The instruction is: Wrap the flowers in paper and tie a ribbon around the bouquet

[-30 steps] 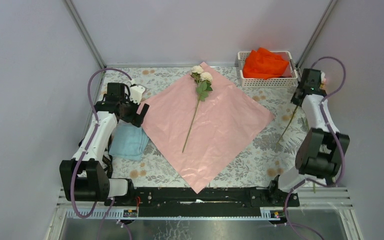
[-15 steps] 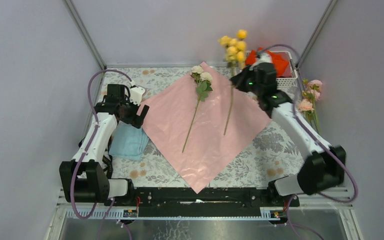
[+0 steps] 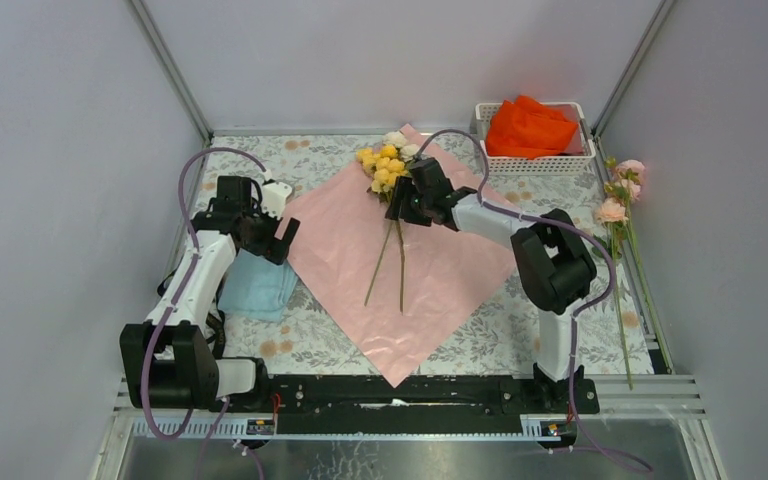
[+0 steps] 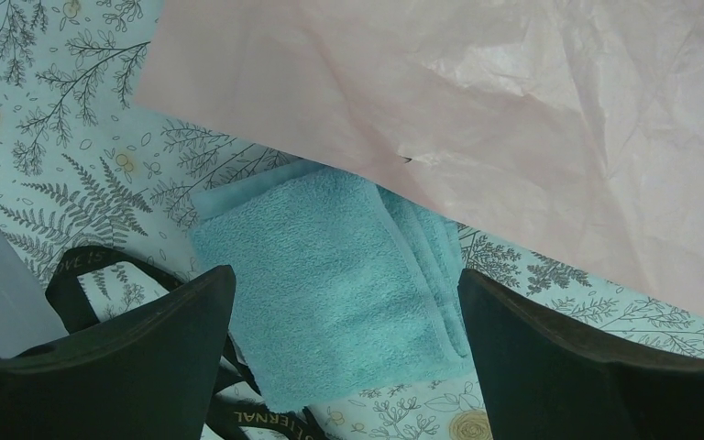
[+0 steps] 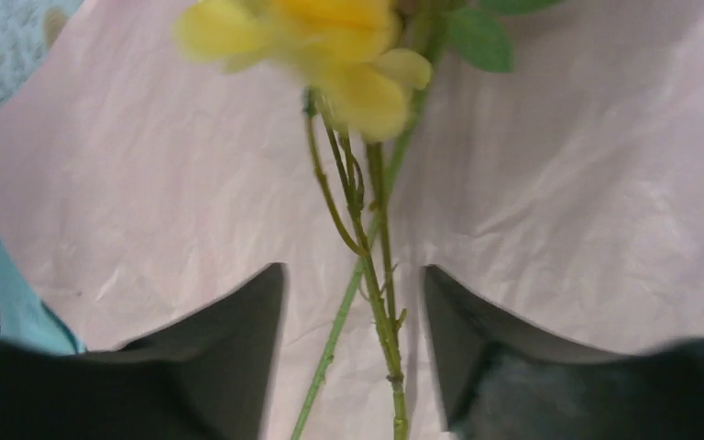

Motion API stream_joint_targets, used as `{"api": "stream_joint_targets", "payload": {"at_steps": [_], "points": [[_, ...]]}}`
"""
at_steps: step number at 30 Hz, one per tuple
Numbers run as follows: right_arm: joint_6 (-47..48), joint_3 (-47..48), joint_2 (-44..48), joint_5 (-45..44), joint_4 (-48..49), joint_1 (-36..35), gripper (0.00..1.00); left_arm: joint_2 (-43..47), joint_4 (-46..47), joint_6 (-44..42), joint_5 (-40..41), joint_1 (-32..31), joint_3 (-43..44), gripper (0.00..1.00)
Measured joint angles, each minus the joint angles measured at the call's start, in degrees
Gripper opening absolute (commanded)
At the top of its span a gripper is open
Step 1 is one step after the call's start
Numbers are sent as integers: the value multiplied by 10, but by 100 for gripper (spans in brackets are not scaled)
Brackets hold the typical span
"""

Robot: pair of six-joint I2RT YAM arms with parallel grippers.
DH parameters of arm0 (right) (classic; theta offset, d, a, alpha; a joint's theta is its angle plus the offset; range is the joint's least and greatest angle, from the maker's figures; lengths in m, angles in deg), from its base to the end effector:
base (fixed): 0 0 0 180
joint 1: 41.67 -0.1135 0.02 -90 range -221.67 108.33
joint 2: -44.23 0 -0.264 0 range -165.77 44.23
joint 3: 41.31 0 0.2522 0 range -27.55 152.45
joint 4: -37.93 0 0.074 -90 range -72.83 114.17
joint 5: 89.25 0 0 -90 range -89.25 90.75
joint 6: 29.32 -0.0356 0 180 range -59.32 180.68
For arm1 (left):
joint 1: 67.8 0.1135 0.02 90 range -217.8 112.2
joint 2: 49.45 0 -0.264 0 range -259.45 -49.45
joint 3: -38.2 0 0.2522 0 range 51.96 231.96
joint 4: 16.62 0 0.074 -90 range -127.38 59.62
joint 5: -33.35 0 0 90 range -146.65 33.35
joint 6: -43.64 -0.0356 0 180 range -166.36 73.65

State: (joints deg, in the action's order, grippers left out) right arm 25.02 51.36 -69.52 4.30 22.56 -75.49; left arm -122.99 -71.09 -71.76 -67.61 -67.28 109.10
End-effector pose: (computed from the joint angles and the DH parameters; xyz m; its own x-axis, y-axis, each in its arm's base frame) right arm 0.3724 0.2522 0.1994 -0.7490 0.1986 -0.6321 -0.1972 0.8440 0.4988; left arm 0.2563 -0.0044 0.2636 -0.7181 0.4146 -0.5590 0.4454 0.8909 0.0887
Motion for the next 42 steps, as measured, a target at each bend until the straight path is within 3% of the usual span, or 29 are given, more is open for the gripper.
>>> {"api": "stream_joint_targets", "payload": {"at_steps": [1, 4, 7, 10, 12, 15, 18, 21, 29, 32, 34, 35, 37, 42], "points": [[7, 0, 0, -5, -10, 3, 85, -1, 1, 0, -1, 0, 0, 99], [41, 16, 2, -30, -51, 16, 99, -3, 4, 0, -2, 0, -2, 99], [103, 19, 40, -66, -111, 52, 100, -6, 5, 0, -2, 0, -2, 99], [157, 8, 113, -92, -150, 132, 100, -7, 7, -3, -3, 0, -5, 99], [182, -7, 166, -121, -158, 215, 99, -7, 9, -3, -5, 0, -6, 99], [217, -39, 223, -202, -157, 375, 88, -8, 10, -3, -8, 0, -7, 99], [237, -67, 222, -255, -164, 471, 91, -10, 12, -3, -9, 0, -7, 99], [249, -95, 197, -269, -174, 500, 99, -11, 12, -2, -9, 0, -7, 99], [250, -111, 97, -233, -174, 565, 95, -11, 12, -2, -9, 0, -7, 99], [247, -108, 72, -221, -174, 588, 86, -11, 12, -2, -9, 0, -7, 99], [247, -104, 59, -210, -172, 595, 70, -11, 12, -2, -9, 0, -7, 99], [245, -100, 56, -202, -171, 597, 56, -11, 12, -2, -9, 0, -7, 99], [245, -92, 51, -184, -169, 599, 37, -11, 12, -2, -8, 0, -7, 99], [249, -87, 46, -117, -169, 598, 2, -11, 12, -2, -9, 0, -7, 99]]}}
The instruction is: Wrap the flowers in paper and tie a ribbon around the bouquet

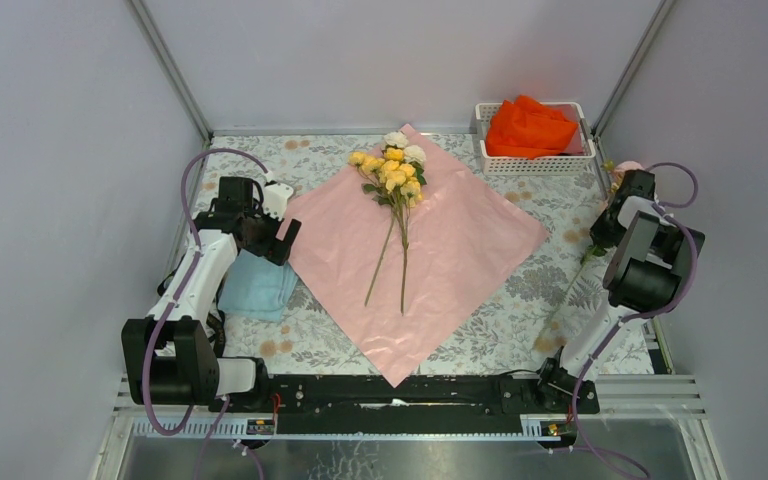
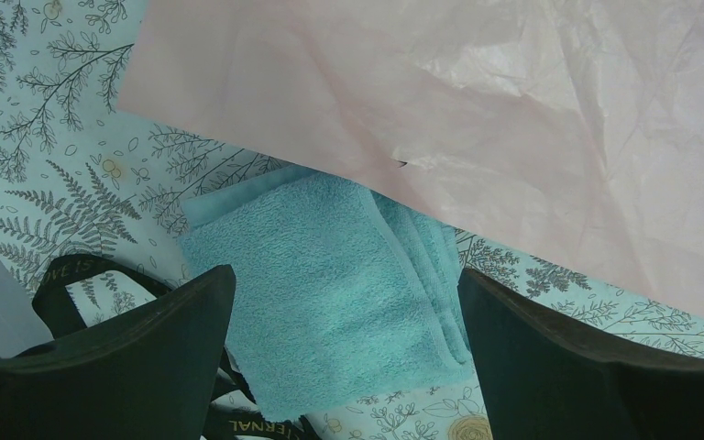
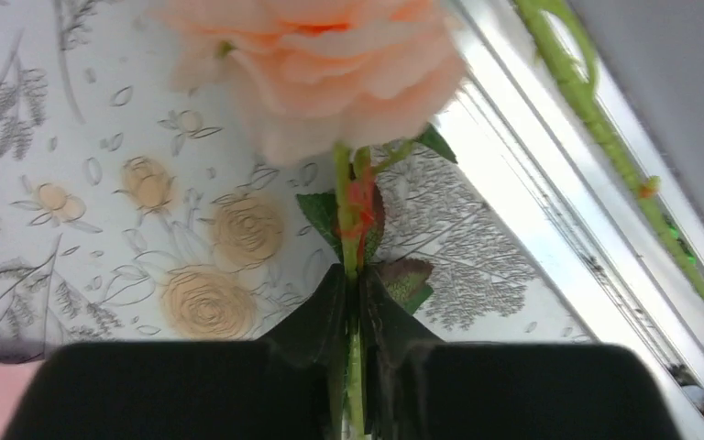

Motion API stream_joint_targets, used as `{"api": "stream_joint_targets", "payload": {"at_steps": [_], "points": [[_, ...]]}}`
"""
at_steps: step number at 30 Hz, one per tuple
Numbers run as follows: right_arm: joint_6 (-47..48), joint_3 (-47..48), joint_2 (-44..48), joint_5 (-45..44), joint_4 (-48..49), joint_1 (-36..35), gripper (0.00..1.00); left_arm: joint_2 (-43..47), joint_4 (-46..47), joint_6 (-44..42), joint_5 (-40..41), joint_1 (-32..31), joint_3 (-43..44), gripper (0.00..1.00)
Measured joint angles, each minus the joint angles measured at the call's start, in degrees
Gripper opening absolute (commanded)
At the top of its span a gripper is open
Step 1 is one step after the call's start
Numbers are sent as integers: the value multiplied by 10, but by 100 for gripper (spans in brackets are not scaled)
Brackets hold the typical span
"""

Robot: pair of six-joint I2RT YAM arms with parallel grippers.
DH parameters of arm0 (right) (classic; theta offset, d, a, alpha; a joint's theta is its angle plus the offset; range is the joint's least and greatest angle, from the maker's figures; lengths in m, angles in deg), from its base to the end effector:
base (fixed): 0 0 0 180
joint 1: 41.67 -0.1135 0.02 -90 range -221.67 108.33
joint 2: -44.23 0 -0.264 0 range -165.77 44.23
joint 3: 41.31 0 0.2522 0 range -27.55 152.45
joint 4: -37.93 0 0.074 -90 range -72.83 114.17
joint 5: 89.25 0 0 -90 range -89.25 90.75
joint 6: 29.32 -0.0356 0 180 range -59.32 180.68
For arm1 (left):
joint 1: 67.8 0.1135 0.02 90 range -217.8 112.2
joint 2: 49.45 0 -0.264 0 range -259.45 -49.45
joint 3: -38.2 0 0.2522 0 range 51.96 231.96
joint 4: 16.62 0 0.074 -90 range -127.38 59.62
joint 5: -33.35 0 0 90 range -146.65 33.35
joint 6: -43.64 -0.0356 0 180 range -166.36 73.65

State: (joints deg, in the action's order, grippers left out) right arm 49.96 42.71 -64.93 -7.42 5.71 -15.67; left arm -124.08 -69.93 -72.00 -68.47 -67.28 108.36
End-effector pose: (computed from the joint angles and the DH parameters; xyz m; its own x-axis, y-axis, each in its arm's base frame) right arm 0.3518 -0.1772 0.1637 -0.6501 0.5219 -0.5522 0.6348 0.7725 -0.0173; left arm 0.2595 -0.0049 0.2563 -0.7193 0.4170 -0.5557 0.4565 0.8866 0.0745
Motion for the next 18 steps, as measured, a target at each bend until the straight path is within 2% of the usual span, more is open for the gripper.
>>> {"api": "stream_joint_targets", "payload": {"at_steps": [6, 10, 18], "points": [[3, 1, 20, 52, -8, -17, 0, 0, 0, 0, 0, 0, 0, 99], [3, 14, 93, 45, -33, -51, 0, 0, -11, 0, -12, 0, 10, 99], [-2, 89, 292, -8, -17, -206, 0, 0, -17, 0, -56, 0, 65, 99]]}}
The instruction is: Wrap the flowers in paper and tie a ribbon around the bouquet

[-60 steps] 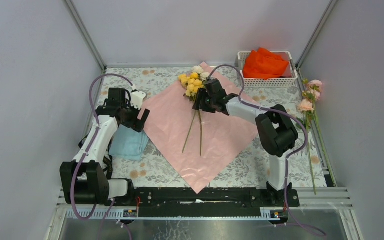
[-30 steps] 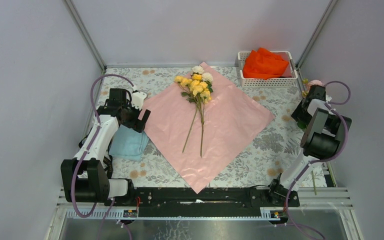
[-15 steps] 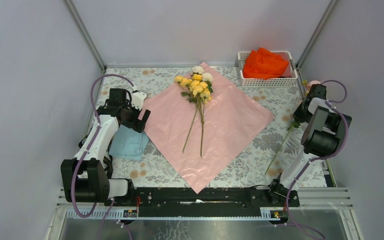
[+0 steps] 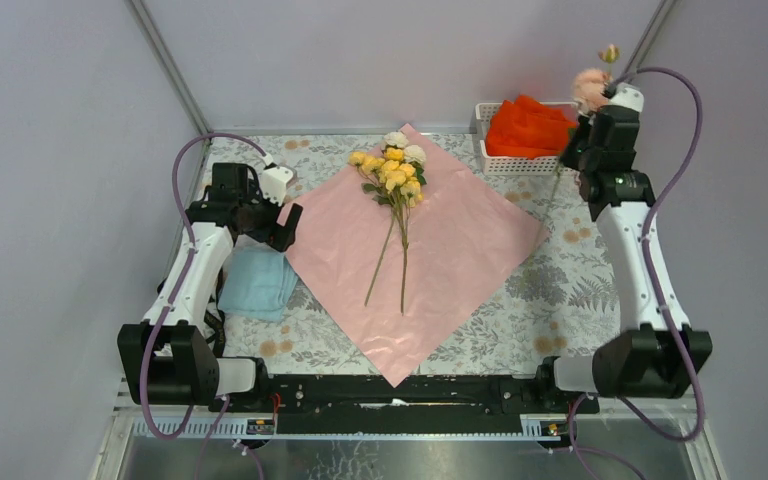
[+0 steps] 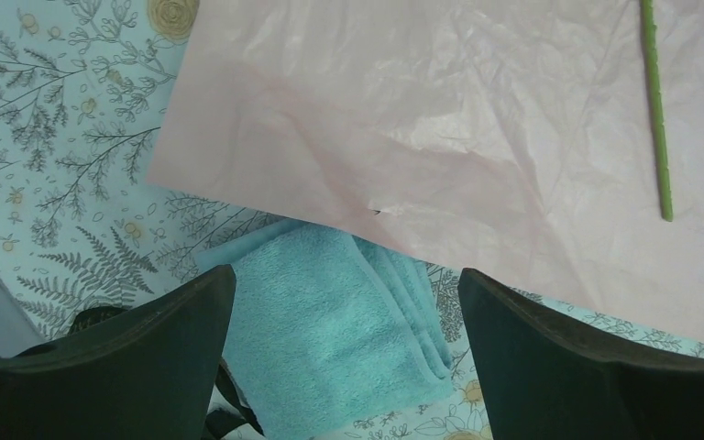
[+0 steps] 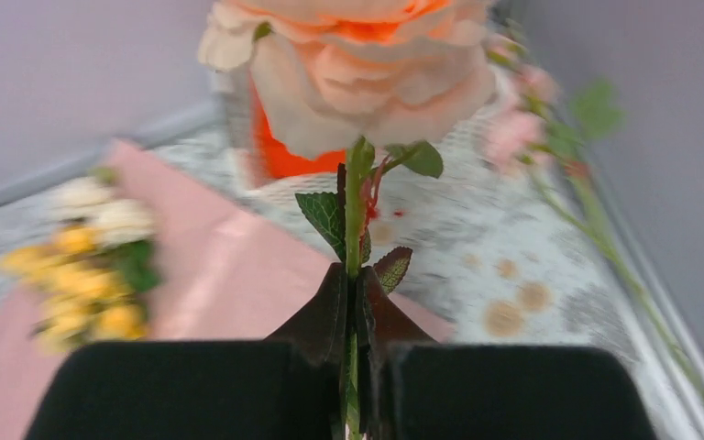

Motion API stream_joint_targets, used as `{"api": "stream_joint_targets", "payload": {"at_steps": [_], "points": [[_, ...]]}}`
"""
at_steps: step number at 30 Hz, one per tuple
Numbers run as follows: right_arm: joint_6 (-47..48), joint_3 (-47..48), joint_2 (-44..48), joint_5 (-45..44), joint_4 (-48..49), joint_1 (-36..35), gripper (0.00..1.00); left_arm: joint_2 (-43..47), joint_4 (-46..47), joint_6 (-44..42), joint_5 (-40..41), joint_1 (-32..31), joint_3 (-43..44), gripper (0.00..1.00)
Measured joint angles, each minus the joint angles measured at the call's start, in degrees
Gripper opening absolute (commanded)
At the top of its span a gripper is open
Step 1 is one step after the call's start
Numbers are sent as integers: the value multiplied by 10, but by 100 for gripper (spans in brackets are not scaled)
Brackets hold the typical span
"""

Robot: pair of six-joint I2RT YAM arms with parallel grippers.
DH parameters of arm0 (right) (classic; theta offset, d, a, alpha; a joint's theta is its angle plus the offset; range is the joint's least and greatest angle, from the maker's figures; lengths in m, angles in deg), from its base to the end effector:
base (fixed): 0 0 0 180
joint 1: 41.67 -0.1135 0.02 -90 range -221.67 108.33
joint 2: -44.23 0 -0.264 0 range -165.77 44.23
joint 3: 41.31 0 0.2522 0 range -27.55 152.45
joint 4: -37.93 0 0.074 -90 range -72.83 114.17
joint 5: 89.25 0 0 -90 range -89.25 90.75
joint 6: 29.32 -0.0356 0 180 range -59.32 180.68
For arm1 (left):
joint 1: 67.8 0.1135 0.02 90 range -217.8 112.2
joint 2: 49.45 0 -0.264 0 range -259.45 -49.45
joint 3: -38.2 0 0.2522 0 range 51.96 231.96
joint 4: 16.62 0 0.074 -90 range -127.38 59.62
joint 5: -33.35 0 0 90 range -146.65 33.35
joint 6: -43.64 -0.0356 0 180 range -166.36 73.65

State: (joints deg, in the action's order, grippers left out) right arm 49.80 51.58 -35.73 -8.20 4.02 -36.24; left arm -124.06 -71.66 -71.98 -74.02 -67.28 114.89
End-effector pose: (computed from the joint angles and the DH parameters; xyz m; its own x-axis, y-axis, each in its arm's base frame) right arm 0.3197 -0.0360 0.3908 -0.3051 0.2163 -0.9274 0.3011 0.9458 0.1215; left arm 0.2671 -0.0082 0.2910 -0.6457 0.4068 -0.6462 0.4995 0.8651 0.0456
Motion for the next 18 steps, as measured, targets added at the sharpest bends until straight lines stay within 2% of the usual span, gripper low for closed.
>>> {"api": "stream_joint_targets", "payload": {"at_steps": [4, 7, 10, 14, 15, 16, 17, 18], "points": [[-36, 0, 56, 23, 46, -120, 0, 0, -4, 1, -11, 0, 1, 99], [-75, -1, 32, 60, 92, -208, 0, 0, -7, 3, -15, 0, 1, 99], [-108, 19, -66, 91, 122, -281, 0, 0, -8, 4, -16, 0, -1, 99], [-130, 75, -231, 111, 119, -331, 0, 3, -8, 4, -15, 0, -12, 99], [-137, 94, -276, 120, 110, -341, 8, 5, -8, 4, -15, 0, -17, 99], [-141, 105, -302, 124, 106, -344, 29, 7, -8, 4, -15, 0, -20, 99], [-146, 121, -332, 130, 93, -348, 44, 10, -8, 4, -14, 0, -24, 99], [-147, 141, -360, 132, 77, -349, 55, 12, -8, 4, -14, 0, -27, 99]]}}
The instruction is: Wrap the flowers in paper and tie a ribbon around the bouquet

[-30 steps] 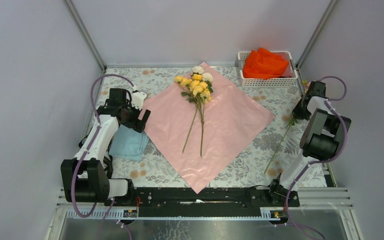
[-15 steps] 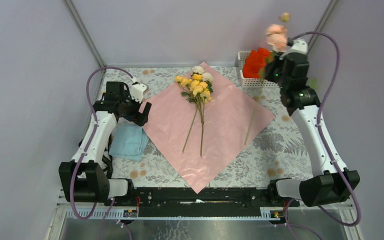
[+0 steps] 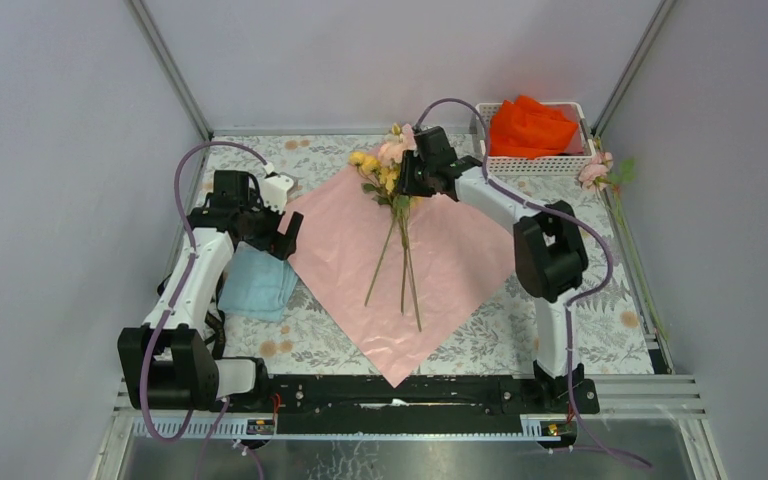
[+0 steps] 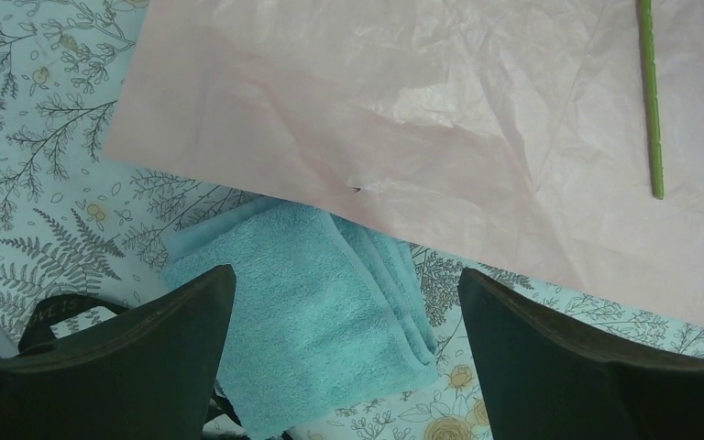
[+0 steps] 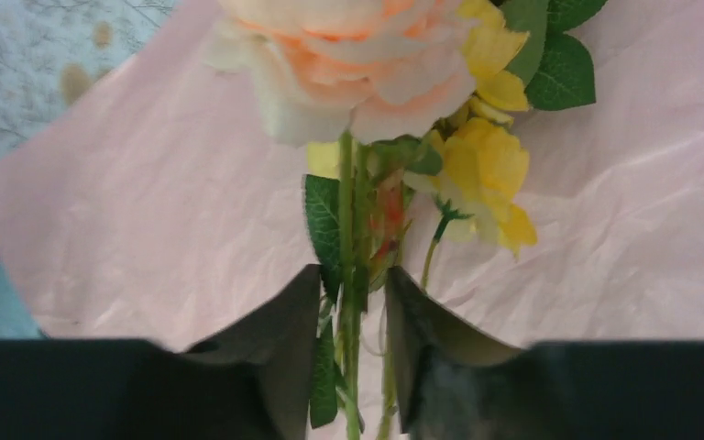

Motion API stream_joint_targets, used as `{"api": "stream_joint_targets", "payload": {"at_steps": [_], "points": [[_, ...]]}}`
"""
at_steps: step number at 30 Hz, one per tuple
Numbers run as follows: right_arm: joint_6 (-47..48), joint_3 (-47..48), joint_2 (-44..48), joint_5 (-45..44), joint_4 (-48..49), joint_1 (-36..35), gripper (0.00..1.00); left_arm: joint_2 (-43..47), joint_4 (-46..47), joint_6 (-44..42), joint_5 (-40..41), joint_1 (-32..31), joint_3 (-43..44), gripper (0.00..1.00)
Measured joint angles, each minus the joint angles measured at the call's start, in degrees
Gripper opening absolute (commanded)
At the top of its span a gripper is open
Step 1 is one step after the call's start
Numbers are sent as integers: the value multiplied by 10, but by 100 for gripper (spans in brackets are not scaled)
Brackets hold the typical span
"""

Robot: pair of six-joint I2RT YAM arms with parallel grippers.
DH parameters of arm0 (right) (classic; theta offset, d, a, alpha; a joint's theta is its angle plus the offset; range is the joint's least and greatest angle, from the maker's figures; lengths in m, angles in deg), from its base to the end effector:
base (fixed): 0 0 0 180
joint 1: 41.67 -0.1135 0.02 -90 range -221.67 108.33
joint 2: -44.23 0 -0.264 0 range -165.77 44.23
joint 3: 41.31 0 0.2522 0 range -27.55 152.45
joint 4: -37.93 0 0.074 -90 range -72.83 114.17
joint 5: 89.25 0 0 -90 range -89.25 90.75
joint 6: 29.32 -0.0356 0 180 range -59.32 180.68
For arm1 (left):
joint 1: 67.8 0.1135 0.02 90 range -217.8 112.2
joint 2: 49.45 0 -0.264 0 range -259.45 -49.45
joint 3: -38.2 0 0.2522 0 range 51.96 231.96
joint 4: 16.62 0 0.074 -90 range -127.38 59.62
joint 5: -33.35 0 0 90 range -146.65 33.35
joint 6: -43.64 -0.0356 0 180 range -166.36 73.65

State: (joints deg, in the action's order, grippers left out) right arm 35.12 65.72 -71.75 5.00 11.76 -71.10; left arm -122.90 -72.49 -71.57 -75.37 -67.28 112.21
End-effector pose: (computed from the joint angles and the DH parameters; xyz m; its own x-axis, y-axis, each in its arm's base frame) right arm 0.4118 0.2354 0.2486 -0.6862 0.1069 -0.7195 -0.2735 0.8787 0.3914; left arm 0.2584 -0.0091 0.2805 -0.6698 0.3973 -0.6273 0.5077 0.8615 0.0037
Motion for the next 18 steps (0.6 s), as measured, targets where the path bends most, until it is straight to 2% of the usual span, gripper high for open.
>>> {"api": "stream_joint_targets", "payload": {"at_steps": [1, 4, 8, 13, 16, 18], "points": [[-1, 19, -20, 0, -14, 0, 62, 1, 0, 0, 1, 0, -2, 99], [32, 110, -76, -19, -87, 2, 76, 1, 0, 0, 6, 0, -4, 99], [118, 131, -53, -94, -127, 10, 87, 1, 1, 0, 11, 0, -4, 99], [248, 4, 90, -196, -112, 80, 85, -2, 2, 0, 12, 0, -4, 99], [303, -56, 163, -240, -93, 190, 83, -7, 3, 0, 12, 0, -4, 99], [323, -85, 181, -254, -69, 283, 82, -11, 3, 0, 12, 0, -4, 99]]}}
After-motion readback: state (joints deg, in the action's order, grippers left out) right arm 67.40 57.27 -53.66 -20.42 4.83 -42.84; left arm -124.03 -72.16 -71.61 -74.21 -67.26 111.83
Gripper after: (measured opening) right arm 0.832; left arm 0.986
